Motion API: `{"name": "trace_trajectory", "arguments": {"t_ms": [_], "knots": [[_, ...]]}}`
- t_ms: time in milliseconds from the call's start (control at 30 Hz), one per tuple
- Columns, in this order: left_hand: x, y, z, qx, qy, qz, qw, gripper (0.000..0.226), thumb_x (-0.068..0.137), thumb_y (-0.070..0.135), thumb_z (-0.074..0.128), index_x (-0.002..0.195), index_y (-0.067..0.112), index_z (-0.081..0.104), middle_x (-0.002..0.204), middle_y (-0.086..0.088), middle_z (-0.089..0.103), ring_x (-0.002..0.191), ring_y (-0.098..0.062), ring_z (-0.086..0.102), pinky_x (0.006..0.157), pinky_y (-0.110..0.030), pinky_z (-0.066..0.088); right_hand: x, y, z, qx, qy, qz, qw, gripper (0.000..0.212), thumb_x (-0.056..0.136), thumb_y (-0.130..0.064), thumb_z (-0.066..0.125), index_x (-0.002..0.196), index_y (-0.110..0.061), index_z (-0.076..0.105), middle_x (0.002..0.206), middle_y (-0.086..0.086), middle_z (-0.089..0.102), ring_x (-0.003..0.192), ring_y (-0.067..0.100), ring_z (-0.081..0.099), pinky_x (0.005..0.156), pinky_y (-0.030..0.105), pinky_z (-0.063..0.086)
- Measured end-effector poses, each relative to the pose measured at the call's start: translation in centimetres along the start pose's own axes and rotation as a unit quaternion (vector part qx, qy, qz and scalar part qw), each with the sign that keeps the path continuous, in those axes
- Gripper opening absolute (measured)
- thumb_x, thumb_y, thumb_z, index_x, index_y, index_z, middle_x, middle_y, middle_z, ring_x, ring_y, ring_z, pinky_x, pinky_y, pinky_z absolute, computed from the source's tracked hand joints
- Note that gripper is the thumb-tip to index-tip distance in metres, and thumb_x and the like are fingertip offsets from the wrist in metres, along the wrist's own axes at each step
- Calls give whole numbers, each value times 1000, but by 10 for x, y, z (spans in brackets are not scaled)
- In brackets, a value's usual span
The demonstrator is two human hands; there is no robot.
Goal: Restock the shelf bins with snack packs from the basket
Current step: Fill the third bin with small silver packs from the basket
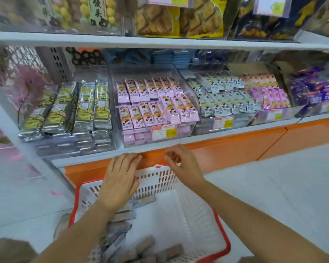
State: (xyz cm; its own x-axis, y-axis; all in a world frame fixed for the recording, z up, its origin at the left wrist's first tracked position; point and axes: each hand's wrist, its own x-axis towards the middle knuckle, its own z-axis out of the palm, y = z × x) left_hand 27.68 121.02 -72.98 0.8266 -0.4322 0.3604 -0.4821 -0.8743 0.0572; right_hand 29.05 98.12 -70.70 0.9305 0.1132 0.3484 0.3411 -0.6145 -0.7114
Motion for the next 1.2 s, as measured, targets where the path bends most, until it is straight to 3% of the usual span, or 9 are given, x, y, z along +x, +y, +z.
{"name": "trace_trajectory", "arguments": {"t_ms": [133,233,367,467,533,633,833,1033,1200], "knots": [[-44,-41,24,33,-114,-40,992,59,82,32,40,131,6,59,128,-14,59,116,-34,54,103,-45,31,-32,21,62,3,-94,68,993,15,90,-20,65,104,-23,67,89,-12,54,79,7,58,71,26,50],[-68,-71,46,62,-178,-71,980,68,84,42,37,136,3,56,131,-18,59,119,-39,54,106,-51,30,-46,36,100,-35,-163,101,981,22,90,-20,64,112,-19,64,101,-6,58,83,9,56,79,26,49],[-88,-101,68,49,-197,-85,976,73,102,49,14,139,-2,52,133,-22,58,123,-40,54,108,-54,28,-58,58,143,-98,-245,134,955,31,92,-24,62,122,-18,58,119,-1,60,98,14,58,87,26,47],[-100,-116,80,47,-192,-61,978,76,102,48,1,147,2,41,148,-18,47,136,-37,42,114,-51,23,-69,77,172,-118,-291,150,937,34,93,-29,62,125,-22,58,123,-4,60,100,13,57,90,26,48],[-105,-120,87,57,-185,-46,980,65,103,45,17,153,6,30,155,-15,37,143,-34,34,117,-51,21,-76,87,189,-135,-320,162,923,36,93,-31,62,128,-24,55,128,-6,58,107,13,57,92,25,45],[-105,-121,91,55,-179,-58,981,75,92,39,47,156,10,22,159,-11,32,146,-30,27,119,-51,19,-82,99,211,-145,-360,180,904,41,95,-31,60,134,-25,50,136,-5,54,116,15,54,95,26,43],[-104,-119,88,59,-180,-69,980,77,90,34,56,156,10,24,158,-10,33,147,-29,28,120,-51,21,-88,111,248,-154,-400,190,884,39,93,-25,62,131,-23,53,136,3,54,123,23,51,96,35,46],[-103,-117,86,56,-175,-74,980,78,87,31,64,154,9,29,156,-11,36,145,-30,31,119,-51,22,-102,110,270,-173,-361,203,894,40,88,-15,62,129,-16,58,124,7,60,118,25,53,86,37,51],[-102,-116,84,46,-184,-80,979,78,87,30,65,154,8,31,155,-12,38,144,-31,33,117,-54,28,-109,106,274,-194,-401,176,878,47,83,-35,73,124,-14,61,124,6,55,117,24,49,83,35,49]]}}
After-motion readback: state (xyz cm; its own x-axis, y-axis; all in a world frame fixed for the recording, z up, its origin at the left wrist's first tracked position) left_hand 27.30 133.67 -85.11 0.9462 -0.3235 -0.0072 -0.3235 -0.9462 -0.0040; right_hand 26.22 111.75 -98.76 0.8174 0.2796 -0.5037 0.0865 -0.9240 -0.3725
